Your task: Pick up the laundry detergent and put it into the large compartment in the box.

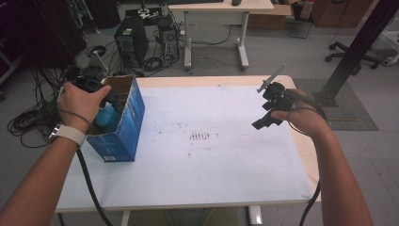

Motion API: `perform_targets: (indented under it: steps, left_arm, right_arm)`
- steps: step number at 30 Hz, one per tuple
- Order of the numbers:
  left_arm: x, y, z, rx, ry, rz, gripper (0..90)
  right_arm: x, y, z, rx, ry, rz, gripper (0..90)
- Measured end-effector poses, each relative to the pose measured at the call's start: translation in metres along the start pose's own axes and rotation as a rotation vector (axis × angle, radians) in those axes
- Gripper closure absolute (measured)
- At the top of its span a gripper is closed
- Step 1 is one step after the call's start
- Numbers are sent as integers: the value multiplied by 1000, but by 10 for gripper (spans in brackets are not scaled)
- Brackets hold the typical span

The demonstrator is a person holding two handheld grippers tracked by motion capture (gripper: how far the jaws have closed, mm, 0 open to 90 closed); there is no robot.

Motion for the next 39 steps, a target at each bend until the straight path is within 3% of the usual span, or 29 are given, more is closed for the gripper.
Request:
perform_targets:
  steps: [12,25,39]
  left_arm:
    - [-18,6,1,36,25,15,120]
    - [-43,1,5,63,67,42,104]
    - [-57,9,8,160,95,68,110]
  right_arm:
    - [-2,-1,0,-3,1,3,81]
    - [-3,-1,1,0,2,2,81]
    - [-3,-1,1,3,6,0,81]
Point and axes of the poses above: each handheld gripper's, and its own axes: x roughly forward along the jaws, z roughly out of its underside, y roughly to its right, the point moved 1 cm from there along x, roughly forward along the jaws, and after that the axes turned 10 degrees about -y, right-handed, at the moved point
